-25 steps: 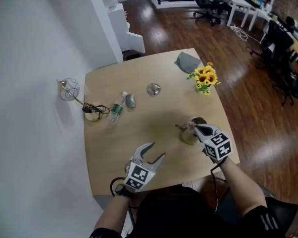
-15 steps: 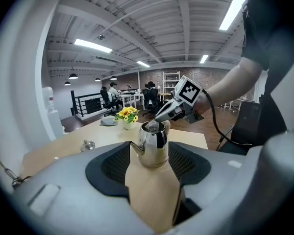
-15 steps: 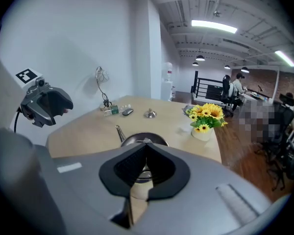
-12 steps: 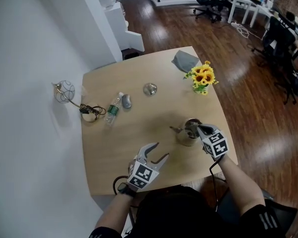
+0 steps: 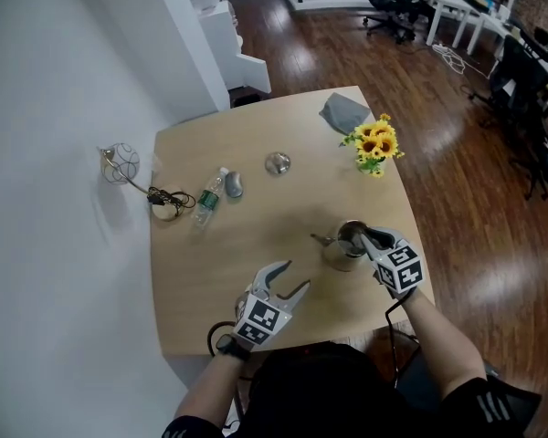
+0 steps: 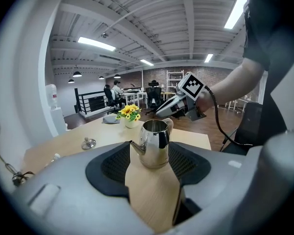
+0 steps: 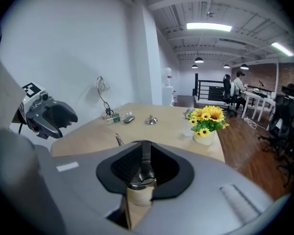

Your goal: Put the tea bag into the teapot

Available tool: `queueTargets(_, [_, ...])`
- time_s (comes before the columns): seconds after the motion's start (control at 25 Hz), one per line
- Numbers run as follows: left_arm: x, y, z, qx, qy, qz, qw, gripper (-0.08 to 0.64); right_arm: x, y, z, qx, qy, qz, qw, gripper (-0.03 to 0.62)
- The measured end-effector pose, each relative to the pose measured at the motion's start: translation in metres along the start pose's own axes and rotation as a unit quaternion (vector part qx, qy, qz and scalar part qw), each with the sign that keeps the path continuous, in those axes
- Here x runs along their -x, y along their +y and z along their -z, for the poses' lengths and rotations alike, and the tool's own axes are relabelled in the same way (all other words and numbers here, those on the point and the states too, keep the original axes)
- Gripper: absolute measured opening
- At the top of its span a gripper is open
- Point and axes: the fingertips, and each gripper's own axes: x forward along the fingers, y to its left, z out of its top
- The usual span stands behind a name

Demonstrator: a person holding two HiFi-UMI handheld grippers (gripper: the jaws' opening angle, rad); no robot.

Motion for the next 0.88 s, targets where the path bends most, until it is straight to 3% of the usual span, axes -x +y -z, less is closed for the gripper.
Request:
queueTargets(0.44, [0.043, 0.009, -0.004, 0.022, -0.017, -0.063, 0.9977, 0.242, 0.045, 0.063, -0.067, 0.043, -0.103, -0.078, 0.991, 0.055])
queueTargets(0.52, [0.057, 0.006, -0.003, 0.031, -0.022, -0.07, 0.9968, 0.242, 0.052, 0.075, -0.073, 0.032, -0.117, -0.092, 0.988, 0.019])
queueTargets(0.88, [0.119, -0.031, 0.014, 0.038, -0.049, -0.071, 0.9955, 0.242, 0.098, 0.15, -0.055, 0.027, -0.133, -0.122, 0.983, 0.008])
